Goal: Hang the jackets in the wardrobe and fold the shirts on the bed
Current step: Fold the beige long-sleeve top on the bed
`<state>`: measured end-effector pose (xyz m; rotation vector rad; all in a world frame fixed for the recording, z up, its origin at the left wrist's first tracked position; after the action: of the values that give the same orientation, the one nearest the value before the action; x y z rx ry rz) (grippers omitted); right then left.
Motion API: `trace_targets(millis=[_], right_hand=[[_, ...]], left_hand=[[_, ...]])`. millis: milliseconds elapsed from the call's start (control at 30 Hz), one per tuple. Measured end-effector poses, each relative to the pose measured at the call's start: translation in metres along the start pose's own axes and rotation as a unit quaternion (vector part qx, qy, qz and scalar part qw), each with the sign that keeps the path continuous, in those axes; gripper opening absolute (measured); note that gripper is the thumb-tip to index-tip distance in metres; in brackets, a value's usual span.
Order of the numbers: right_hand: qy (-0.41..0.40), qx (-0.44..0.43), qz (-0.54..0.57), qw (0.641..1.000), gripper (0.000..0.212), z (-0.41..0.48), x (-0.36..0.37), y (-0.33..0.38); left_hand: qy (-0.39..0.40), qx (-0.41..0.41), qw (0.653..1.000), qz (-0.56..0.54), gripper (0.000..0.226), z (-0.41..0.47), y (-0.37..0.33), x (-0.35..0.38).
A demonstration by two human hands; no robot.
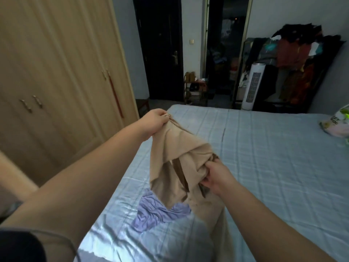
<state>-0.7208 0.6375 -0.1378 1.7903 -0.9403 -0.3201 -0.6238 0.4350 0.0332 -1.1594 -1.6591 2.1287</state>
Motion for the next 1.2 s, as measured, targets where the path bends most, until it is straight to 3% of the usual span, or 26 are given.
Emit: trace_targets(millis=[233, 400, 467, 533, 600, 633, 800, 1000, 1100, 1200], right_hand=[[-0.088, -0.146, -0.143, 0.975, 0.008, -0.026, 0.009, 0.05], [-0.035, -0.216, -0.192, 0.957, 0.007, -0.057, 0.059, 0.064], [-0.019, -0.237, -0.197, 0.951, 0.008, -0.07, 0.082, 0.07], [-0.01, -0.253, -0.228, 0.94, 0.008, -0.08, 0.104, 0.075], [-0.009, -0.272, -0.275, 0.922, 0.008, -0.091, 0.123, 0.079], [-0.011, -0.283, -0.293, 0.913, 0.008, -0.096, 0.13, 0.082], [-0.054, -0.313, -0.356, 0.879, 0.008, -0.122, 0.143, 0.083], [-0.207, -0.268, -0.207, 0.918, 0.013, -0.148, 0.094, 0.047], [-0.259, -0.242, -0.318, 0.879, 0.009, -0.156, 0.067, -0.01], [-0.19, -0.212, -0.429, 0.857, 0.024, -0.162, 0.091, -0.065]], left_hand=[[-0.032, -0.073, 0.984, 0.161, 0.02, -0.004, 0.087, -0.053], [-0.088, -0.059, 0.973, 0.205, 0.028, -0.026, 0.091, -0.081], [-0.039, 0.067, 0.981, 0.177, 0.035, -0.043, 0.06, -0.075], [0.128, 0.165, 0.971, 0.113, 0.049, -0.076, 0.028, -0.051], [0.258, 0.166, 0.947, 0.092, 0.06, -0.102, 0.019, -0.033], [0.274, 0.159, 0.944, 0.088, 0.057, -0.106, 0.02, -0.03], [0.226, 0.158, 0.96, 0.044, 0.02, -0.106, 0.021, -0.038], [0.218, 0.144, 0.964, -0.055, 0.011, -0.111, 0.033, -0.041], [0.214, 0.143, 0.961, -0.101, 0.013, -0.114, 0.031, -0.044], [0.201, 0.149, 0.962, -0.106, 0.014, -0.119, 0.025, -0.046]])
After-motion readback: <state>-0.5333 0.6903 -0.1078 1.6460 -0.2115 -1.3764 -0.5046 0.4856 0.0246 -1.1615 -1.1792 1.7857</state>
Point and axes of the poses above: each hand's wrist, its own z-axis towards the middle knuckle, its own x-axis out of the palm, y = z × x, the point moved 8 cm from there along z, towards the middle knuckle, and after that the axes turned 12 degrees about -z, right-handed, at the moved point
